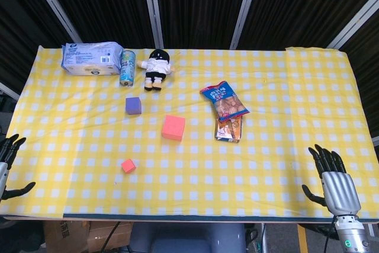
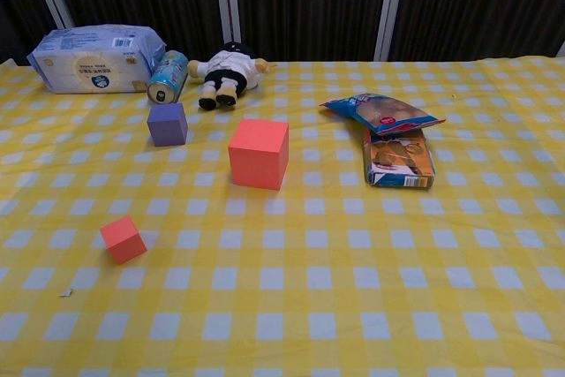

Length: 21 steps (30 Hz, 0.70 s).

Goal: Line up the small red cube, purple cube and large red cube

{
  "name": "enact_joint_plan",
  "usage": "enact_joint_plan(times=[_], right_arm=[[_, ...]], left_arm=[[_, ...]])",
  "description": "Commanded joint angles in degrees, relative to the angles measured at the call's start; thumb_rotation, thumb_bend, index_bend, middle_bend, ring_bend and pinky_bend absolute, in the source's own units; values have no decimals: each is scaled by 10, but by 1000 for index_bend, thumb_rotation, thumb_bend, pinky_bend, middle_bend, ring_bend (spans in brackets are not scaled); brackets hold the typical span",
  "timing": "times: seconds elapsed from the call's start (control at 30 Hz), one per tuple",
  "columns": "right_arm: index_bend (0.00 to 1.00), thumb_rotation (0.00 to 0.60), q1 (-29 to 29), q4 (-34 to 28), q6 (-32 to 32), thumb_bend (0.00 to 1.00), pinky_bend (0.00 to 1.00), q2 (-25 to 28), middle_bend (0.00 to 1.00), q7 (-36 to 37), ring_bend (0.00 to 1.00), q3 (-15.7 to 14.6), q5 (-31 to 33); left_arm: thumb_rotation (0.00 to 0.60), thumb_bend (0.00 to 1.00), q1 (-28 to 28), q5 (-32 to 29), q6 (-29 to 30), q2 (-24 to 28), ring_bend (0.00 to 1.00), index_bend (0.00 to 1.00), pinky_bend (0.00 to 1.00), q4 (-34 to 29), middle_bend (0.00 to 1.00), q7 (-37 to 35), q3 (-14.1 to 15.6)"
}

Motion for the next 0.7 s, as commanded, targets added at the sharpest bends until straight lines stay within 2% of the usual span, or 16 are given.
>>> enact_joint_plan(times=[0.03, 0.4, 0.6, 0.7], right_arm=[[0, 600, 0, -1, 0, 345, 0, 0, 0, 0, 0, 0, 0], [0, 600, -1, -3, 0, 344, 0, 0, 0, 3, 0, -2, -1], [0, 600, -1, -7, -5, 344, 0, 8, 0, 21, 0, -4, -2], [0, 600, 1, -7, -10, 344, 0, 10, 0, 28, 0, -5, -1]], left_arm=[[600, 189, 0, 0, 0, 0, 0, 0, 0, 0, 0, 0, 0], [600, 189, -7, -9, -12, 2, 0, 0, 0, -3, 0, 2, -4], [600, 186, -49, -65, -57, 2, 0, 0, 0, -21, 0, 25, -39], [600, 186, -92, -117, -96, -4, 0, 0, 0, -21, 0, 69, -70]])
